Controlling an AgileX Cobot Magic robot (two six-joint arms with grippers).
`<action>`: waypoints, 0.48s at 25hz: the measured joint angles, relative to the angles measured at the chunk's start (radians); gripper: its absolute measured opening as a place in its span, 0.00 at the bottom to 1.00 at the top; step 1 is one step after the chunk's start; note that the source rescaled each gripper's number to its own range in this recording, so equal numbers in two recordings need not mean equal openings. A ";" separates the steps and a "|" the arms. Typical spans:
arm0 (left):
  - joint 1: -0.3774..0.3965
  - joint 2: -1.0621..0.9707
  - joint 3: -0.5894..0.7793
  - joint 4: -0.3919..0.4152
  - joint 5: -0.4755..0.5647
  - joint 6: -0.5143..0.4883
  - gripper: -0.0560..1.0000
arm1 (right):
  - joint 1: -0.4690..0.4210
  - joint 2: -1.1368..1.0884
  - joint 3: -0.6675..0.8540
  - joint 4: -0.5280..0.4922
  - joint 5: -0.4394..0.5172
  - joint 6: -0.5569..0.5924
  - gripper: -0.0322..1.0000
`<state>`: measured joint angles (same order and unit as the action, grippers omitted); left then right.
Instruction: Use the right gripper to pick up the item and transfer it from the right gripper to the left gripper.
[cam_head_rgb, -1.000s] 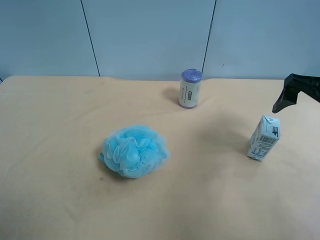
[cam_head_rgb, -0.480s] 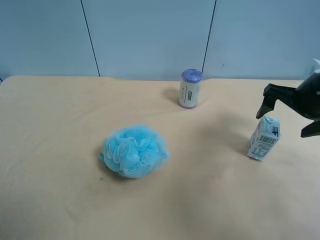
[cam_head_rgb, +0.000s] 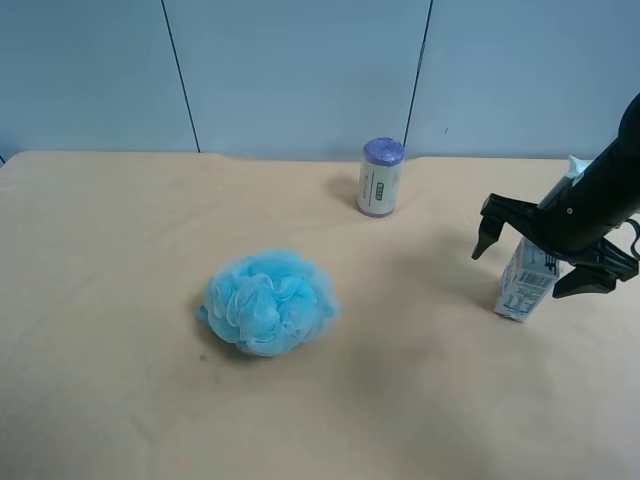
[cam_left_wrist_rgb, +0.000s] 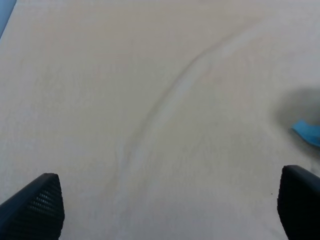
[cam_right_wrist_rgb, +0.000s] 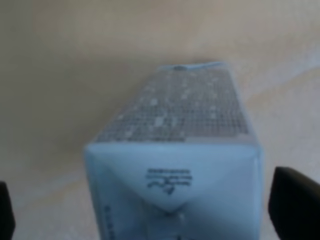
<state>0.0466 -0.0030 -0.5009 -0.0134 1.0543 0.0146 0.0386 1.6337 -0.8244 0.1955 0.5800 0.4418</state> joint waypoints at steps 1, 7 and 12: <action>0.000 0.000 0.000 0.000 0.000 0.001 0.88 | 0.000 0.000 -0.002 0.000 -0.001 0.002 1.00; 0.000 0.000 0.000 0.000 0.000 0.001 0.88 | 0.000 -0.006 -0.065 0.000 0.073 -0.006 1.00; 0.000 0.000 0.000 0.000 0.000 0.001 0.88 | 0.000 -0.006 -0.096 -0.007 0.133 -0.012 1.00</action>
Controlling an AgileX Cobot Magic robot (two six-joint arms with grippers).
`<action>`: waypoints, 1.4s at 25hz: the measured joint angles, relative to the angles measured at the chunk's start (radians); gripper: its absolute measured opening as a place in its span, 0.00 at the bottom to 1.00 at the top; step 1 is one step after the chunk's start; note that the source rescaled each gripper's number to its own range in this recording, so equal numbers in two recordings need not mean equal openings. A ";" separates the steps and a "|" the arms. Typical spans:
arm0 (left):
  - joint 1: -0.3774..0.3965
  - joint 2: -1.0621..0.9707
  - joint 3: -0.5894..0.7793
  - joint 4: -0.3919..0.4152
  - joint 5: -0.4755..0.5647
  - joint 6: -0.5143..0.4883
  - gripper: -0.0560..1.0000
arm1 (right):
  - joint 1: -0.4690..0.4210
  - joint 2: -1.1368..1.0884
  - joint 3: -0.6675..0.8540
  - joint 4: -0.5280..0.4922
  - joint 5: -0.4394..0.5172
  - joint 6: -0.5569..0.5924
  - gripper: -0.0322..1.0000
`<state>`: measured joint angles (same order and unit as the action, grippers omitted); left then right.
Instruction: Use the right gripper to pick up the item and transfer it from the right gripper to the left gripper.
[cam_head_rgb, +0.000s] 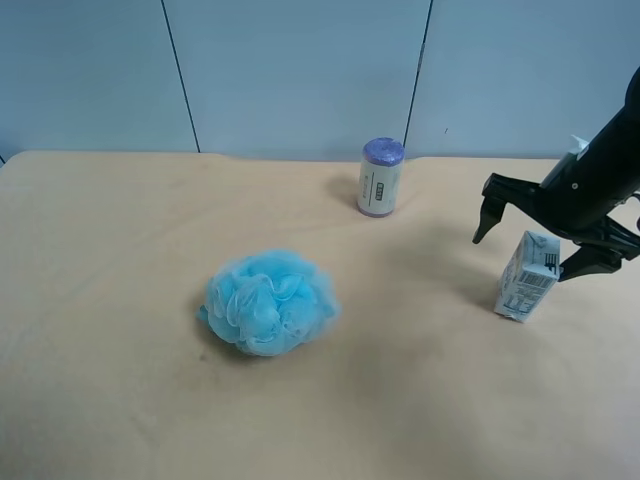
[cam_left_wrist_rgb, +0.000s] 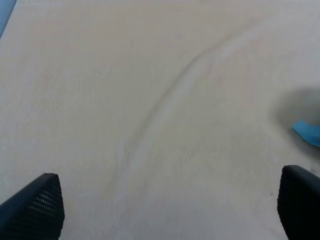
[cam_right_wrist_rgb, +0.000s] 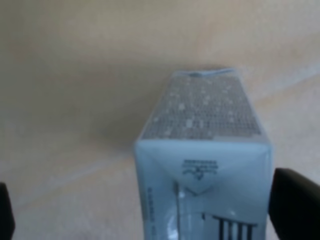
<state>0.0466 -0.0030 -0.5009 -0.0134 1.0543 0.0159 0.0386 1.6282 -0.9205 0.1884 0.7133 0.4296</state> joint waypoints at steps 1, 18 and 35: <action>0.000 0.000 0.000 0.000 0.000 -0.001 0.88 | 0.000 0.001 0.000 -0.005 0.003 0.000 1.00; 0.000 0.000 0.000 0.000 0.000 0.000 0.88 | 0.000 0.004 0.000 -0.098 0.029 0.052 1.00; 0.000 0.000 0.000 0.000 0.000 -0.001 0.88 | 0.000 0.039 0.000 -0.090 0.015 0.052 0.80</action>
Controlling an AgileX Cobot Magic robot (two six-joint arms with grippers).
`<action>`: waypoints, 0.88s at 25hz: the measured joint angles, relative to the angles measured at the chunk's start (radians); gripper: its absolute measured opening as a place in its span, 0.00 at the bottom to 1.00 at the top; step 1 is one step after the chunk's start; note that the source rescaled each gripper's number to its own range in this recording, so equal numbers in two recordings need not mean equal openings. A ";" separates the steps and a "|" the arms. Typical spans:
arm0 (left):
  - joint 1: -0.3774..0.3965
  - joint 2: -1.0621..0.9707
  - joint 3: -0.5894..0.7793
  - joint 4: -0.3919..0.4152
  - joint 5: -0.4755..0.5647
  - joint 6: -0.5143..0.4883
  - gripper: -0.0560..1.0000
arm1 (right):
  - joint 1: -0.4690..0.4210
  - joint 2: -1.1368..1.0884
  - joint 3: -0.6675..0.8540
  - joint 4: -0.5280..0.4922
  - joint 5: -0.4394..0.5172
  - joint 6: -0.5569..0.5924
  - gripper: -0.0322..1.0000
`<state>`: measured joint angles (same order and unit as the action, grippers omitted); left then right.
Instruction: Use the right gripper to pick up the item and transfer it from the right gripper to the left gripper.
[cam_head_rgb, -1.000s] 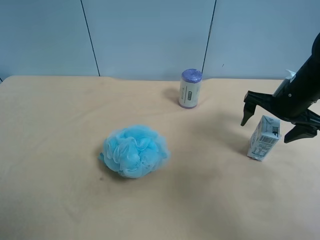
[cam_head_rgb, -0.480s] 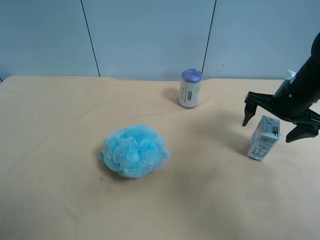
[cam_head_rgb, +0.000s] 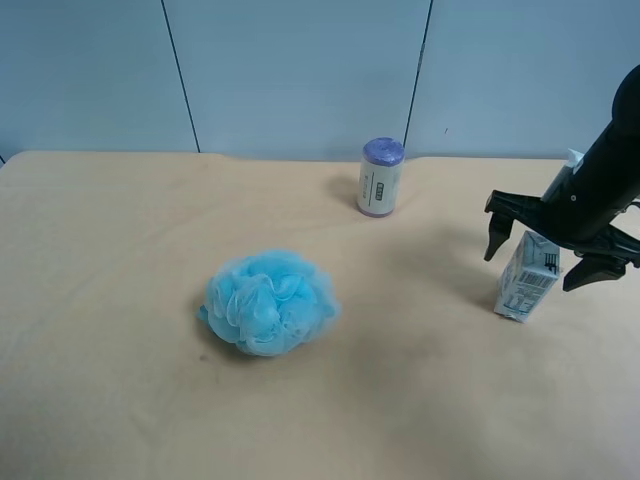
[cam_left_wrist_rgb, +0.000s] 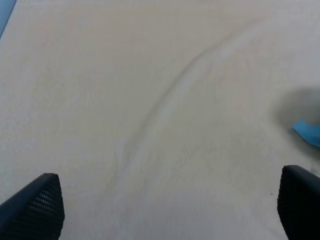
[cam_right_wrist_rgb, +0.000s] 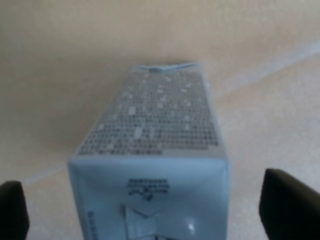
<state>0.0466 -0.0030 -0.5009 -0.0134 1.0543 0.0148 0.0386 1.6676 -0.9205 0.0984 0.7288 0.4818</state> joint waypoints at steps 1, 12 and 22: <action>0.000 0.000 0.000 0.000 0.000 0.000 0.88 | 0.000 0.000 0.000 0.000 0.000 -0.001 0.79; 0.000 0.000 0.000 0.000 0.000 0.001 0.88 | 0.000 0.000 0.000 -0.004 -0.003 -0.004 0.57; 0.000 0.000 0.000 0.000 0.000 0.000 0.88 | 0.000 0.021 0.000 -0.005 -0.004 -0.004 0.26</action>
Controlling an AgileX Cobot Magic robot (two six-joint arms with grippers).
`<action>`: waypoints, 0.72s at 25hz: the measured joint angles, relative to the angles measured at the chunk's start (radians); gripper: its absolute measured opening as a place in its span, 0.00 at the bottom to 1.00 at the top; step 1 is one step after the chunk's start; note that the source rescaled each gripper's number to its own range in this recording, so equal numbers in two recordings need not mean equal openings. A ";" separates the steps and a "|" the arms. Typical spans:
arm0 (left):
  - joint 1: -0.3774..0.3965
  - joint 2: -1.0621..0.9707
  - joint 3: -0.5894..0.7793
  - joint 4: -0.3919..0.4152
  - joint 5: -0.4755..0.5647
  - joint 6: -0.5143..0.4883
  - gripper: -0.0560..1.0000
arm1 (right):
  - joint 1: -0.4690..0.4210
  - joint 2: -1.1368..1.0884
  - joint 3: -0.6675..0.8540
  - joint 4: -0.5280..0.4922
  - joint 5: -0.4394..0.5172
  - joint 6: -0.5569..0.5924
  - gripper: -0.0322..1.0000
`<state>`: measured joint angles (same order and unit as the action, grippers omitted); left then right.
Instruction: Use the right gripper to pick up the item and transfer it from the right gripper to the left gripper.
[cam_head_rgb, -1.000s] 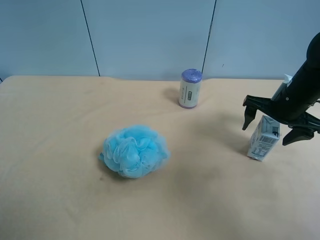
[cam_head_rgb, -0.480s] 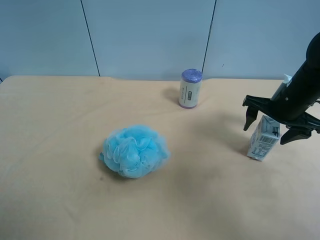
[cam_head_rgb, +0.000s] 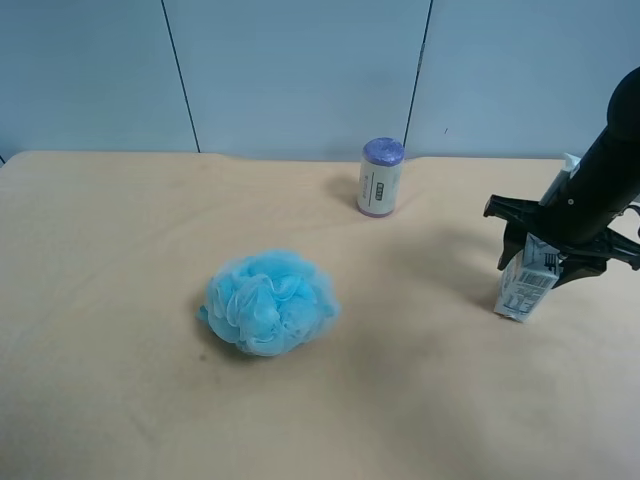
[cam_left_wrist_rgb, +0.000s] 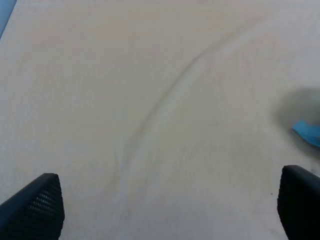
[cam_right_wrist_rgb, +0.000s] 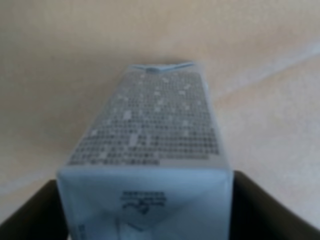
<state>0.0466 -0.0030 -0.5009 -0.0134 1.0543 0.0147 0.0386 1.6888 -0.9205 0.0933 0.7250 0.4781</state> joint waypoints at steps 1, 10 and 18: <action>0.000 0.000 0.000 0.000 0.000 0.000 0.88 | 0.000 0.000 0.000 -0.002 0.001 0.000 0.22; 0.000 0.000 0.000 0.000 0.000 0.001 0.88 | 0.000 0.000 0.000 -0.013 0.003 -0.016 0.03; 0.000 0.000 0.000 0.000 0.000 0.000 0.88 | 0.000 -0.039 0.000 0.047 0.025 -0.123 0.03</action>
<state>0.0466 -0.0030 -0.5009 -0.0134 1.0543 0.0145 0.0386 1.6499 -0.9205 0.1405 0.7502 0.3552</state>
